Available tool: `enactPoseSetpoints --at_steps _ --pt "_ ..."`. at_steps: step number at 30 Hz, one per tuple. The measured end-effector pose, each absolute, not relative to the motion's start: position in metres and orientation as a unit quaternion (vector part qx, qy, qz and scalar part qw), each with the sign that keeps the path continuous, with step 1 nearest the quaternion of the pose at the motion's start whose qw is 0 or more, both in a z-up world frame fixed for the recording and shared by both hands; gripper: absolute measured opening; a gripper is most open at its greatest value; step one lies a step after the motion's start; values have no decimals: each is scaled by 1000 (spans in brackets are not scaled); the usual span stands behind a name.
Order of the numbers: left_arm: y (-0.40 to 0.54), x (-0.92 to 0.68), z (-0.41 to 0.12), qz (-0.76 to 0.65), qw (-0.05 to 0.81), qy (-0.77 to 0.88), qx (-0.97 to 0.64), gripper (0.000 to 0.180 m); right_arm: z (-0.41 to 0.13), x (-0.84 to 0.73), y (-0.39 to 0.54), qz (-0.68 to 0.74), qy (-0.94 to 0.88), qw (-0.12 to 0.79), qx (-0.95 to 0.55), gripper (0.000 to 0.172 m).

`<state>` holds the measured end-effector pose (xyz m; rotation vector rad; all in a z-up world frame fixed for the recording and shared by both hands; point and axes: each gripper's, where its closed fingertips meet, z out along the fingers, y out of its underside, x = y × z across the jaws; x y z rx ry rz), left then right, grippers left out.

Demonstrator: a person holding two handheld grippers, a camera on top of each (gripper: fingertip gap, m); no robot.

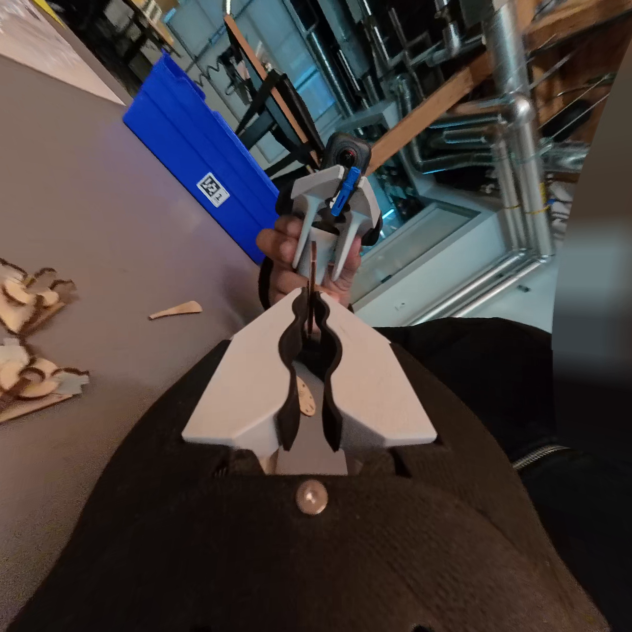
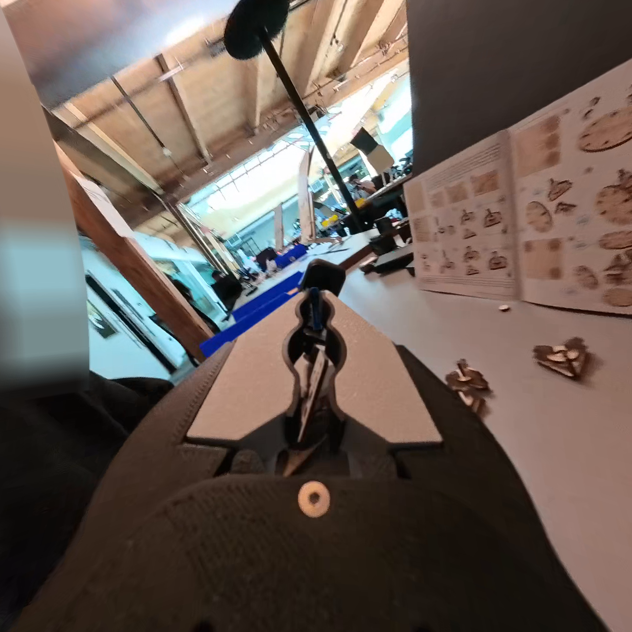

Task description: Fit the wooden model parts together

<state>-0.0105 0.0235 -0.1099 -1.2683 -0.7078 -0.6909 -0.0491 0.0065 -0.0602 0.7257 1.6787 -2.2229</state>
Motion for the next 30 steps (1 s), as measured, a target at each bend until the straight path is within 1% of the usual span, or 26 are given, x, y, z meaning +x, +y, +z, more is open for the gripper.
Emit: enactPoseSetpoints --at_steps 3,9,18,30 --pt "26 -8 -111 -346 688 -322 -550 0 -66 -46 1 -752 607 99 237 2" --pt "26 -4 -107 -364 685 -317 -545 0 -77 -33 -16 -731 646 78 206 2" --pt "20 -13 -110 -329 690 -337 -550 0 -82 -37 -14 -717 662 56 211 3" --pt "-7 -35 -100 -293 731 -367 -495 0 -87 -39 -11 -705 678 35 207 2"
